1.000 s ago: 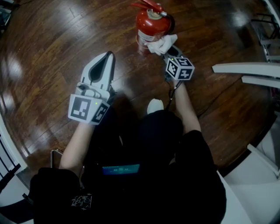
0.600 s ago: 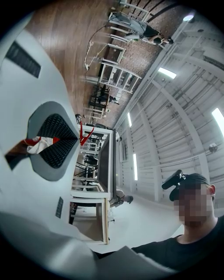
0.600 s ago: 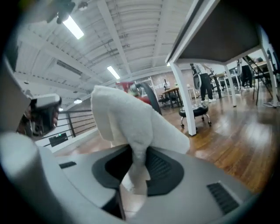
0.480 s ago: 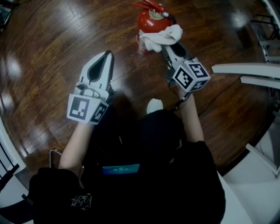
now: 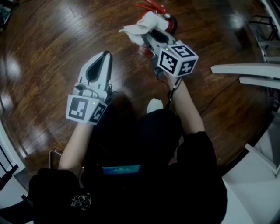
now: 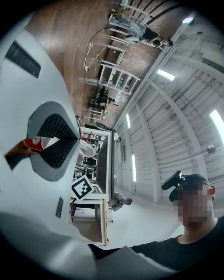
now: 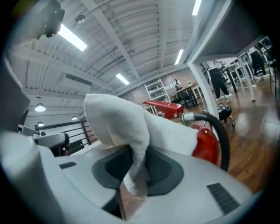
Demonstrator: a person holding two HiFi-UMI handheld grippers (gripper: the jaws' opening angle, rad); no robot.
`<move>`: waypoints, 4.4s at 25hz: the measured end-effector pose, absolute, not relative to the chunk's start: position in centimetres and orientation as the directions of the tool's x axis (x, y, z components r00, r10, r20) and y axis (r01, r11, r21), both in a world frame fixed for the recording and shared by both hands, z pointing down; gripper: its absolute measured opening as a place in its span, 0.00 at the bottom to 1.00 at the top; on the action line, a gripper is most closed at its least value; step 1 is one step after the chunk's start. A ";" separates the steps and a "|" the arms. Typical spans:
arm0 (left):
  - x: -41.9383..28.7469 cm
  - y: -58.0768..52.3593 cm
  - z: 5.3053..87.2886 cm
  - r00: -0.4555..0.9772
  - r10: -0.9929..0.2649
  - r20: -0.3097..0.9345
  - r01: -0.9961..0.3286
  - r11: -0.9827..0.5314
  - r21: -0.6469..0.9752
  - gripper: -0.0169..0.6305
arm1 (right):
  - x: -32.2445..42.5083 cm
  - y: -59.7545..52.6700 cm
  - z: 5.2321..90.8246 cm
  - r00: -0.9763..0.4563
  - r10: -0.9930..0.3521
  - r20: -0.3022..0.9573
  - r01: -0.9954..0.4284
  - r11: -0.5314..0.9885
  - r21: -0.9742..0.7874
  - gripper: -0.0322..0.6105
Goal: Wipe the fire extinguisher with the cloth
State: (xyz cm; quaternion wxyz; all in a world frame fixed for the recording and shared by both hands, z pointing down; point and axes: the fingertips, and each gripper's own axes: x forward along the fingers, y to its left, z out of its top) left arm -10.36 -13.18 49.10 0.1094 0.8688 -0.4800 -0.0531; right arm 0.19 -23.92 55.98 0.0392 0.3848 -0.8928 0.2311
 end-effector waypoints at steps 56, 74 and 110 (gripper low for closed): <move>-9.4 -6.5 5.3 0.572 -0.818 0.063 -0.810 -0.550 0.204 0.03 | 8.2 -4.8 8.3 -0.628 -0.755 0.189 -0.778 0.614 -0.132 0.22; -13.5 9.2 -13.1 0.651 -0.759 -0.021 -0.741 -0.642 0.197 0.03 | 2.4 12.3 -10.4 -0.530 -0.836 0.142 -0.845 0.508 -0.167 0.22; -7.9 12.9 -15.5 0.575 -0.818 -0.020 -0.805 -0.571 0.160 0.03 | 5.7 14.9 -11.5 -0.589 -0.800 0.116 -0.803 0.564 -0.190 0.22</move>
